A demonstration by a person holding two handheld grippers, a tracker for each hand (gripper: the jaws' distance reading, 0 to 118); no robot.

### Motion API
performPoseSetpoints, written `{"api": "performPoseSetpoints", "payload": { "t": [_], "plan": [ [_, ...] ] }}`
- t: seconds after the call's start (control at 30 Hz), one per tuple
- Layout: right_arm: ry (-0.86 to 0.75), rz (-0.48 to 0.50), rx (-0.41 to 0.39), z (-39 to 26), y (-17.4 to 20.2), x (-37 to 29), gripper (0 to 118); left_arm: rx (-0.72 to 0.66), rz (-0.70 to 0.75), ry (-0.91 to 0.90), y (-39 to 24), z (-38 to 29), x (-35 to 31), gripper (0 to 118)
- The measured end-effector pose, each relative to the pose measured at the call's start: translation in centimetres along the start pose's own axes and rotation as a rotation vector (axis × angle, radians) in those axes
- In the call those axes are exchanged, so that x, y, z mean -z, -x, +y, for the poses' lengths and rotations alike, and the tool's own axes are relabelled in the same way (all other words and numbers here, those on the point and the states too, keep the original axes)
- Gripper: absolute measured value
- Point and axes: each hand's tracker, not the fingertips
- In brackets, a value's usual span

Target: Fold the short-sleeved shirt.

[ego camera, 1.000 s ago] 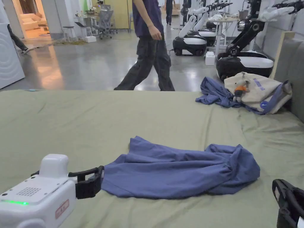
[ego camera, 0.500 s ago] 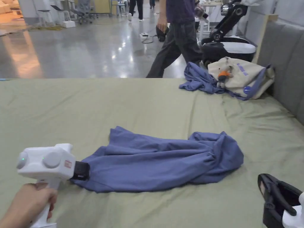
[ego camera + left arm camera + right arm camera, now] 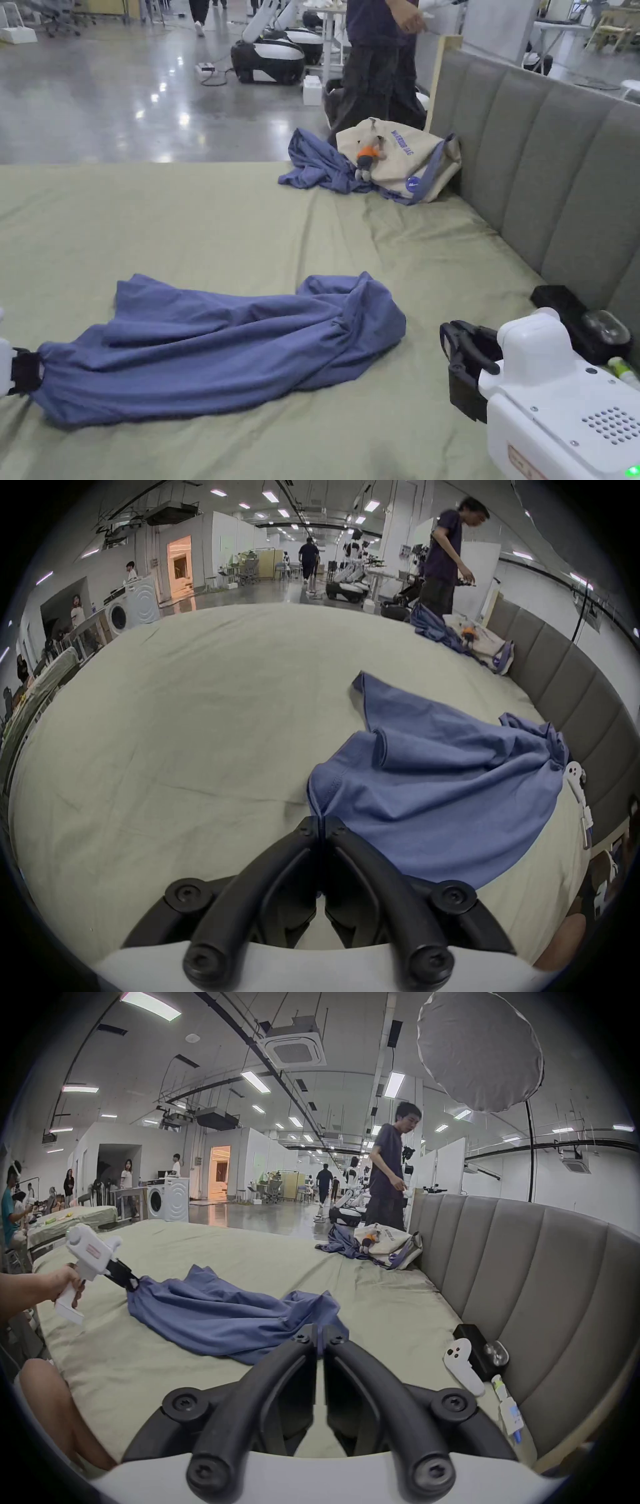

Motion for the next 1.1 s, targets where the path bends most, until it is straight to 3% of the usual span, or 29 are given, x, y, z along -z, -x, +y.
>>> {"api": "performPoseSetpoints", "payload": {
  "t": [0.03,0.07,0.1,0.27,0.43,0.5,0.53,0.6,0.63,0.67,0.7,0.73,0.77,0.93,1.1],
  "plan": [
    [0.065,0.017,-0.015,0.5,-0.8,1.8,47,0.005,0.001,-0.010,-0.3,0.2,-0.4,2],
    [0.103,0.030,-0.014,0.9,-1.7,3.6,95,0.009,-0.001,-0.016,-0.5,0.4,-0.8,2],
    [0.184,0.055,0.001,1.0,-2.5,6.4,118,0.007,-0.002,-0.020,-0.6,0.4,-1.0,2],
    [0.322,0.128,0.085,-1.1,-5.6,17.3,118,-0.014,-0.018,-0.048,-0.4,0.9,-1.6,2],
    [0.456,0.138,0.056,-4.4,-6.0,24.1,118,-0.006,-0.017,-0.057,-0.9,1.4,-1.6,2],
    [0.477,0.179,0.058,-4.9,-5.4,25.1,109,-0.009,-0.016,-0.051,-0.9,1.9,-1.4,2],
    [0.490,0.200,0.069,-5.0,-5.2,25.6,90,-0.021,-0.022,-0.048,-0.9,1.9,-1.2,2],
    [0.480,0.268,0.098,-4.3,-5.2,25.6,71,-0.033,-0.025,-0.049,-0.5,2.2,-0.7,2],
    [0.460,0.322,0.088,-4.0,-5.2,25.5,71,-0.038,-0.024,-0.048,-0.6,2.2,-0.5,2],
    [0.462,0.306,0.063,-3.6,-4.7,25.4,39,-0.040,-0.025,-0.047,-0.7,2.2,-0.5,2],
    [0.456,0.284,0.031,-3.1,-4.0,25.5,18,-0.041,-0.025,-0.048,-0.8,2.2,-0.5,2],
    [0.466,0.280,-0.011,-2.6,-3.5,25.4,14,-0.044,-0.025,-0.050,-0.6,2.4,-0.6,2],
    [0.470,0.294,0.013,-2.3,-3.4,25.3,9,-0.052,-0.029,-0.053,-0.6,2.5,-0.7,2],
    [0.392,0.326,0.184,2.0,-5.3,22.9,7,-0.089,-0.055,-0.108,-0.7,4.0,-3.3,2],
    [0.312,0.348,0.116,11.1,-6.4,19.5,6,-0.094,-0.123,-0.257,-1.5,9.7,-9.2,2]
  ]
}}
